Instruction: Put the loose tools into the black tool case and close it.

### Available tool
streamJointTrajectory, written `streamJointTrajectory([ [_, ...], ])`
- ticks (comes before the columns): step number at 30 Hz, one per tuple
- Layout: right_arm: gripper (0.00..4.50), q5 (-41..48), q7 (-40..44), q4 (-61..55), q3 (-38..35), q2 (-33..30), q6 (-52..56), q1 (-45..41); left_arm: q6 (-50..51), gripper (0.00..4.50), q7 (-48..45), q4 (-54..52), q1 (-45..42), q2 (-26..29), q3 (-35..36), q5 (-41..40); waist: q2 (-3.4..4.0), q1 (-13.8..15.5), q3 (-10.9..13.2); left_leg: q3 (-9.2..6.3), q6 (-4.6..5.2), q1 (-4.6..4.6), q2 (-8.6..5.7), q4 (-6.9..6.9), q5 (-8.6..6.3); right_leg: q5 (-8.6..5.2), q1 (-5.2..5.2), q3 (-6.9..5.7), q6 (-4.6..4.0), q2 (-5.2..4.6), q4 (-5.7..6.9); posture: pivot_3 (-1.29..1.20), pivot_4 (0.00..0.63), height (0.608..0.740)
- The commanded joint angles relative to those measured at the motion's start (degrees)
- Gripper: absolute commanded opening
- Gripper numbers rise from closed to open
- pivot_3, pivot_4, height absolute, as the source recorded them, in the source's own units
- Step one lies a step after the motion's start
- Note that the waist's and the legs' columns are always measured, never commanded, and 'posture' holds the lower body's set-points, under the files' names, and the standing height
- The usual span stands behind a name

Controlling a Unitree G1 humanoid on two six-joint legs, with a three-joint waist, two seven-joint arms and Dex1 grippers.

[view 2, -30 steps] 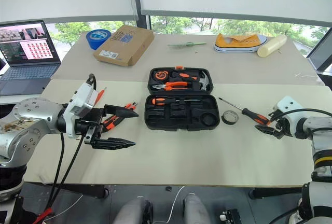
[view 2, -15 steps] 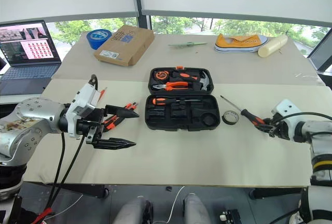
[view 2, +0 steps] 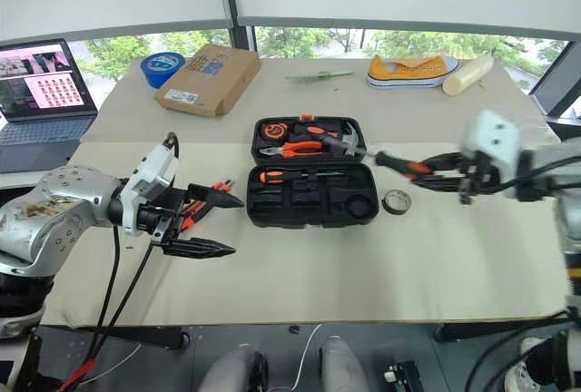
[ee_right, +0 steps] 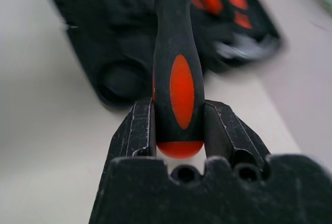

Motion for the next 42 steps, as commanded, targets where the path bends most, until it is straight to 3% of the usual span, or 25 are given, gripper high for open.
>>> streamJointTrajectory([
  [1,0.96,-5.92,-0.55,8.00,5.19,4.60,-5.84,-7.84,0.22,4.50,1.25,-2.61,0.68,1.46,2.78,-0.94,-0.01,-0.03,0.01,0.00,0.00,-0.04,-0.03,0.00,0.00,0.00,-0.04,0.00,0.00,-0.04,0.02,0.00,0.150,0.735],
  [6,0.96,-11.56,1.24,19.67,10.02,8.40,-17.64,-14.84,0.89,4.50,1.95,-3.72,0.20,2.32,2.67,-1.37,0.03,1.05,0.05,-0.01,-0.01,-0.21,-0.04,0.01,0.01,0.00,-0.21,-0.04,0.00,-0.07,0.03,0.00,0.150,0.735],
  [12,0.96,-19.52,-4.74,35.78,13.86,13.43,-27.62,-22.74,-3.30,4.50,2.30,-2.78,2.31,2.60,3.40,0.54,0.03,0.82,0.06,0.00,-0.09,-0.32,-0.02,0.02,0.05,0.01,-0.34,-0.05,-0.01,-0.06,0.07,0.00,0.150,0.735],
  [23,0.96,-22.30,-5.72,45.45,14.27,16.81,-34.71,-25.76,-5.23,4.50,4.45,-2.47,2.45,0.86,2.89,1.51,0.03,0.48,0.06,0.00,-0.18,-0.65,-0.03,0.06,0.11,0.02,-0.78,-0.04,-0.03,-0.06,0.62,0.00,0.150,0.735],
  [24,1.46,-21.86,-5.72,45.49,13.92,17.18,-35.00,-25.77,-5.25,4.50,4.46,-2.44,2.40,0.85,2.86,1.52,0.03,0.45,0.06,-0.01,-0.18,-0.65,-0.03,0.06,0.11,0.02,-0.78,-0.04,-0.03,-0.06,0.62,0.00,0.150,0.735],
  [32,4.11,-19.18,-9.09,43.60,9.65,18.99,-33.14,-26.67,-5.82,4.50,4.43,-1.28,1.90,0.57,2.32,2.30,0.03,-0.20,0.06,-0.05,-0.18,-0.65,-0.01,0.06,0.11,0.02,-0.78,-0.05,-0.03,-0.05,0.65,0.00,0.150,0.735],
  [37,4.11,-15.38,-6.59,39.98,7.00,19.69,-25.55,-25.65,-6.09,4.50,4.19,-0.69,1.62,0.20,2.20,2.80,0.03,-0.26,0.06,-0.06,-0.18,-0.66,-0.01,0.06,0.11,0.02,-0.80,-0.05,-0.03,-0.05,0.66,0.00,0.150,0.735],
  [42,2.69,-12.63,-5.96,33.88,5.73,22.30,-17.41,-22.27,-6.98,4.50,3.85,0.68,0.67,-0.89,1.31,4.00,0.03,-0.33,0.06,-0.07,-0.18,-0.65,0.00,0.06,0.11,0.02,-0.80,-0.05,-0.03,-0.05,0.68,0.00,0.150,0.735],
])
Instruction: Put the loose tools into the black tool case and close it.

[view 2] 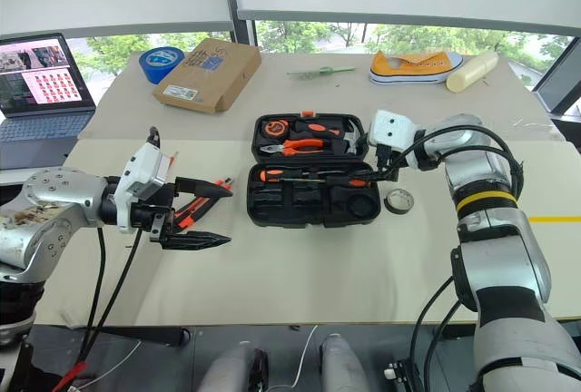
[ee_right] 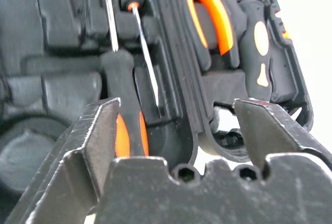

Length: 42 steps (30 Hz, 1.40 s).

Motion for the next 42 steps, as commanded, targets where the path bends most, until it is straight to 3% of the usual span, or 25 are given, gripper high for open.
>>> streamJointTrajectory([
  [1,2.40,1.67,-0.34,-5.30,-0.74,1.40,3.41,2.76,-2.23,4.50,-0.41,0.46,-1.66,-0.43,-0.33,0.78,0.00,-0.01,0.00,0.00,0.00,0.00,0.00,0.00,0.00,0.00,0.00,0.00,0.00,0.00,0.00,0.00,0.150,0.735],
  [8,0.02,0.68,-1.99,-8.84,0.45,3.87,5.47,5.32,-3.34,4.50,0.06,1.76,-2.22,-1.22,-0.60,2.13,0.00,-0.01,0.00,0.00,0.00,-0.05,-0.05,0.01,0.00,0.00,-0.03,0.00,0.00,-0.04,0.01,0.00,0.150,0.735],
  [21,0.02,-9.96,-7.17,-6.91,8.72,4.79,1.39,6.94,-4.03,4.50,-0.06,2.74,-2.68,-1.85,-0.65,3.47,-0.01,-0.10,-0.02,-0.01,0.00,0.07,-0.03,0.00,0.00,0.00,0.04,0.00,0.00,0.00,0.05,0.00,0.150,0.735],
  [30,0.02,-10.28,-7.00,-7.92,9.41,5.15,1.72,6.12,-4.68,4.50,-0.21,3.55,-3.08,-2.54,-0.89,4.33,-0.11,-0.07,-0.08,0.00,0.00,0.26,-0.02,0.01,0.00,0.00,0.20,0.00,0.00,0.00,0.08,0.00,0.150,0.735],
  [35,0.02,-2.74,-4.49,-15.51,2.41,2.98,8.31,4.17,-4.39,4.50,1.58,3.98,-2.40,-1.97,-0.16,5.58,-0.10,-0.03,-0.06,0.00,0.00,0.21,-0.02,0.00,0.00,0.00,0.14,0.00,0.00,0.00,0.11,0.00,0.150,0.735],
  [42,0.02,12.83,-0.16,-35.01,-7.38,-0.06,30.62,8.04,-2.24,4.50,7.02,1.90,2.54,-0.73,5.05,4.87,-0.09,0.15,-0.05,-0.05,0.02,-0.08,0.06,0.01,-0.01,0.00,-0.15,-0.02,0.00,-0.03,0.16,0.00,0.150,0.735],
])
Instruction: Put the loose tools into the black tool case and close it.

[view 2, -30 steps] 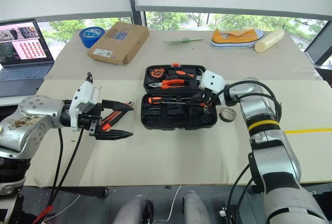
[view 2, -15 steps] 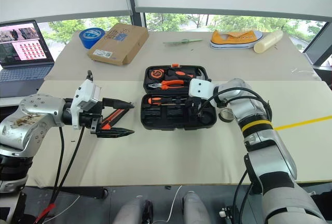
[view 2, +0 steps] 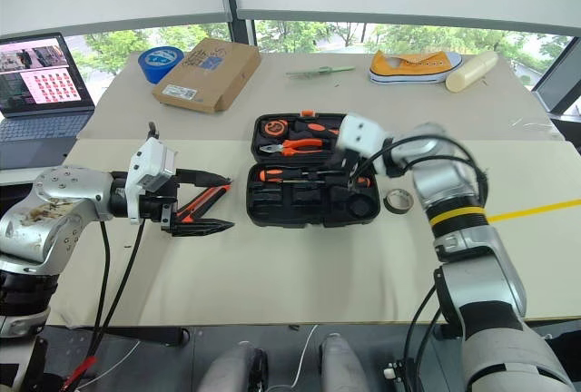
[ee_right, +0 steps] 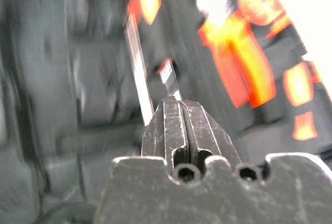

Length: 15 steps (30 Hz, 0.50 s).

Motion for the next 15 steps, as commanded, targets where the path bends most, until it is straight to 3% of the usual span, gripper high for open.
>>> streamJointTrajectory([
  [1,0.59,7.79,1.03,-10.38,-4.66,-1.63,10.99,2.44,1.78,4.50,2.95,-3.21,2.11,1.58,4.45,-1.24,0.00,0.08,0.00,-0.01,0.00,0.01,-0.01,0.00,0.00,0.00,0.03,-0.01,0.00,0.00,0.00,0.00,0.150,0.735],
  [3,0.98,16.84,2.28,-22.56,-10.26,-4.30,20.14,9.17,6.22,4.50,7.03,-7.87,13.23,1.43,15.42,-3.50,0.00,-0.10,-0.01,-0.01,0.01,0.01,-0.01,0.00,-0.01,0.00,0.04,-0.01,0.00,0.00,-0.02,0.00,0.150,0.735],
  [5,1.78,23.75,2.88,-31.90,-13.76,-6.45,26.24,15.57,9.19,4.50,10.08,-11.67,24.66,-0.09,25.76,-4.20,0.00,-0.20,0.00,-0.02,0.14,0.06,0.11,-0.15,-0.09,-0.01,0.01,-0.02,0.00,-0.03,-0.05,0.00,0.150,0.735],
  [8,2.79,28.82,1.80,-38.33,-15.22,-8.33,30.42,20.22,10.27,4.50,12.75,-14.28,35.52,-2.47,34.77,-4.71,-0.01,-0.19,0.00,0.01,0.15,0.05,0.07,-0.45,-0.09,-0.02,-0.14,-0.11,-0.01,-0.22,-0.18,0.00,0.150,0.735],
  [13,4.44,31.61,0.18,-40.84,-15.08,-9.88,31.71,22.22,9.31,4.50,13.86,-15.02,44.98,-3.75,41.30,-3.80,-0.06,0.67,0.01,0.04,0.02,0.48,-0.21,-0.44,-0.02,-0.04,0.32,-0.45,-0.04,-0.79,-0.41,0.00,0.150,0.735],
  [15,4.44,31.65,-0.11,-40.75,-14.31,-10.32,31.05,22.28,8.82,4.50,14.16,-14.20,46.35,-3.19,41.88,-3.30,-0.07,1.34,0.01,0.07,0.00,0.72,-0.25,-0.43,0.00,-0.03,0.61,-0.52,-0.04,-0.85,-0.55,0.00,0.150,0.735],
])
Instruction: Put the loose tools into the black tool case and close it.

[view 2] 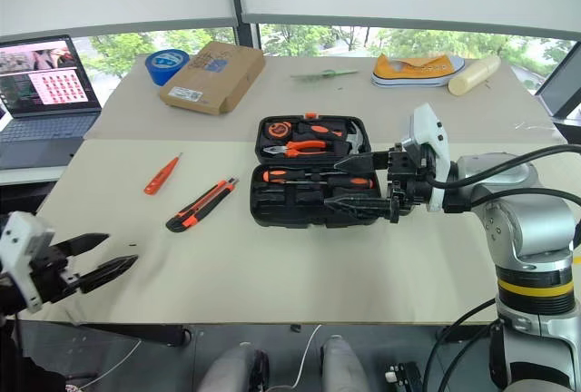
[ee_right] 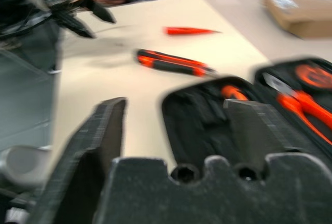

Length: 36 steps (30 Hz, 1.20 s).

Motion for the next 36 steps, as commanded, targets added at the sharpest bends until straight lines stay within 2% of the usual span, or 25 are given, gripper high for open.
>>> streamJointTrajectory([
  [1,4.44,1.42,-0.75,-1.22,-0.27,-1.36,-0.68,-0.09,-1.70,4.50,0.56,-0.43,1.12,0.78,2.40,0.25,0.00,0.54,0.00,-0.01,0.00,0.16,0.01,-0.01,0.00,0.00,0.22,-0.05,0.00,0.00,-0.12,0.00,0.150,0.735],
  [4,4.44,0.58,-0.53,-1.01,0.57,-1.95,-1.95,0.35,-1.48,4.50,0.74,1.75,-0.46,3.87,0.55,1.31,-0.06,0.72,-0.03,-0.05,0.00,0.27,0.02,-0.10,0.00,0.00,0.40,-0.18,-0.01,0.01,-0.29,0.00,0.150,0.735],
  [6,4.44,0.40,-0.95,-1.25,0.52,-2.27,-2.38,1.13,-0.68,4.50,1.06,5.24,-4.95,7.62,-3.09,2.41,-0.06,0.88,-0.03,-0.05,0.00,0.26,0.02,-0.17,0.00,0.00,0.37,-0.20,-0.02,0.02,-0.30,0.00,0.150,0.735],
  [11,4.44,0.49,-2.77,-3.36,0.38,-3.01,-3.52,3.90,3.00,4.50,-0.68,12.54,-16.86,16.43,-15.27,3.93,-0.07,0.99,-0.03,-0.07,-0.01,0.24,-0.01,-0.20,0.01,0.01,0.36,-0.31,-0.05,0.03,-0.32,0.00,0.150,0.735],
  [13,4.44,1.15,-3.76,-4.66,-0.11,-3.11,-3.35,5.22,5.97,4.50,2.53,17.47,-26.79,17.40,-22.49,6.57,-0.06,0.68,-0.03,-0.03,0.00,0.23,0.00,-0.27,0.00,0.01,0.32,-0.36,-0.05,0.00,-0.35,0.00,0.150,0.735],
  [15,4.44,1.40,-5.07,-6.15,-0.80,-3.05,-3.35,6.89,9.71,4.50,5.06,24.50,-38.97,16.82,-30.51,10.24,-0.16,1.15,0.03,-0.02,0.00,0.24,-0.03,-0.32,0.00,0.01,0.31,-0.39,-0.05,0.00,-0.32,0.00,0.150,0.735],
  [17,4.44,1.10,-7.06,-7.86,-1.25,-2.55,-3.80,8.87,12.08,4.50,3.46,32.14,-50.66,15.24,-38.70,13.38,-0.22,1.17,0.05,-0.18,-0.08,0.08,-0.09,-0.20,0.06,0.09,0.30,-0.76,-0.16,0.20,-0.33,0.00,0.150,0.735],
  [23,4.44,0.46,-10.85,-11.24,-1.96,-2.06,-5.28,12.89,8.83,4.50,1.29,45.95,-66.50,10.79,-51.71,22.16,-0.24,0.69,0.05,-0.18,-0.05,-0.01,-0.11,-0.24,0.05,0.11,0.27,-0.93,-0.19,0.15,-0.22,0.00,0.150,0.735],
  [28,4.44,0.85,-12.82,-12.85,-2.74,-2.21,-5.89,15.02,4.54,4.50,2.42,60.56,-75.58,5.55,-57.38,29.17,-0.27,0.50,0.06,-0.25,-0.02,-0.23,-0.11,-0.15,0.04,0.10,0.14,-0.99,-0.16,0.15,-0.24,0.00,0.150,0.735],
  [35,4.44,1.28,-15.17,-14.30,-3.17,-1.77,-6.09,16.38,-3.13,4.50,3.81,81.08,-84.19,-3.49,-58.19,34.27,-0.29,1.10,0.07,-0.27,0.03,-0.49,-0.17,0.14,0.03,0.10,0.10,-1.16,-0.11,0.08,-0.23,0.00,0.150,0.735],
  [36,4.48,1.40,-15.37,-14.49,-3.22,-1.80,-6.03,16.44,-4.04,4.23,3.53,82.73,-84.69,-3.96,-58.32,35.01,-0.28,1.18,0.07,-0.26,0.03,-0.47,-0.22,0.16,0.02,0.09,0.13,-1.18,-0.10,0.06,-0.23,0.00,0.150,0.735],
])
